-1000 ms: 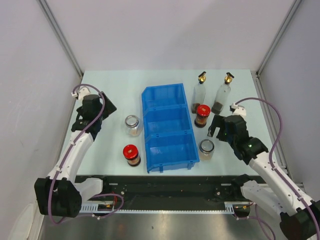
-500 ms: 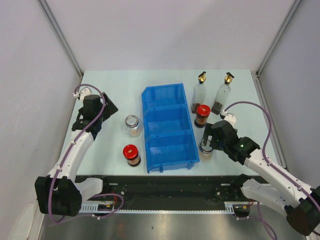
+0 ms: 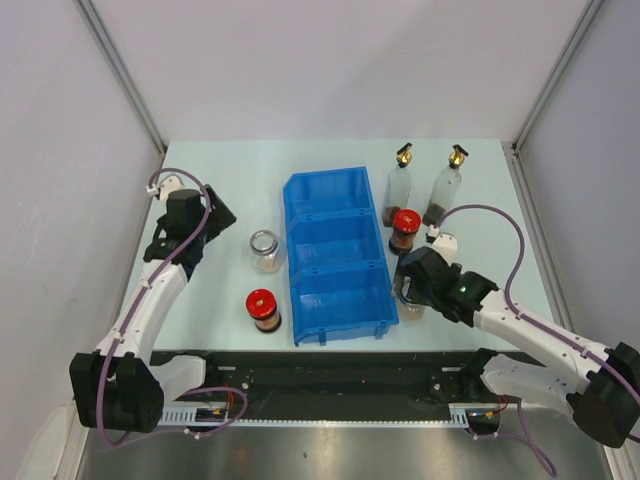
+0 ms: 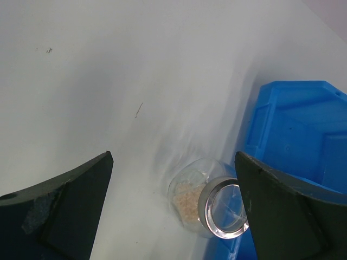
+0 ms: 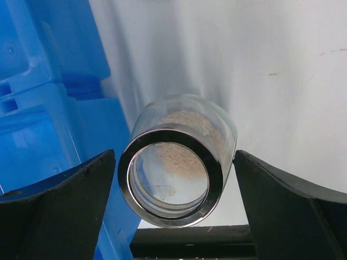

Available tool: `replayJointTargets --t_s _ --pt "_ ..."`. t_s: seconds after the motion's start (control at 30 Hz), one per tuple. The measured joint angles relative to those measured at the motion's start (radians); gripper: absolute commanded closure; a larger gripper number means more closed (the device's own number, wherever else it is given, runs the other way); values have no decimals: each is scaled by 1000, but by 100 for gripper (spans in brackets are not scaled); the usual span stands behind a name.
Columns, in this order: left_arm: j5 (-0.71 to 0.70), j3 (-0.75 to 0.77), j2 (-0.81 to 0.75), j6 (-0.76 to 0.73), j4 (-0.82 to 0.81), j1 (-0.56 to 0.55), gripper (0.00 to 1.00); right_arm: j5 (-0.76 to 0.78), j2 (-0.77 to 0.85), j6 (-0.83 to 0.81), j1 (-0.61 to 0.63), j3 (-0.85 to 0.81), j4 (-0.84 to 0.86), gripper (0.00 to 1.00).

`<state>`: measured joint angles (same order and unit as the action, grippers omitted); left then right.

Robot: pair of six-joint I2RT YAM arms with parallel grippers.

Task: Organize the condiment bottles

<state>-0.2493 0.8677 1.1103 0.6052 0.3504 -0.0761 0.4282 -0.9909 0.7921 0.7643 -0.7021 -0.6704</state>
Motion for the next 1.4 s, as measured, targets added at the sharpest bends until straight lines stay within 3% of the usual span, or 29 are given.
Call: replayJointTargets --t_s 0.13,0.27,0.33,0.57,0.83,1.4 --pt "0 0 0 1 0 0 0 24 -12 26 14 0 -12 21" --pt "0 0 0 1 -1 0 0 66 -7 43 20 -16 -30 49" --pt "2 0 0 1 -1 0 0 64 -3 56 19 -17 -40 57" --pt "9 0 0 1 -4 0 0 72 18 80 21 -16 -107 100" --pt "19 0 0 1 -4 0 0 88 27 84 21 -32 -171 100" --pt "74 -38 -81 -3 -69 0 0 129 107 -98 34 -299 -208 100"
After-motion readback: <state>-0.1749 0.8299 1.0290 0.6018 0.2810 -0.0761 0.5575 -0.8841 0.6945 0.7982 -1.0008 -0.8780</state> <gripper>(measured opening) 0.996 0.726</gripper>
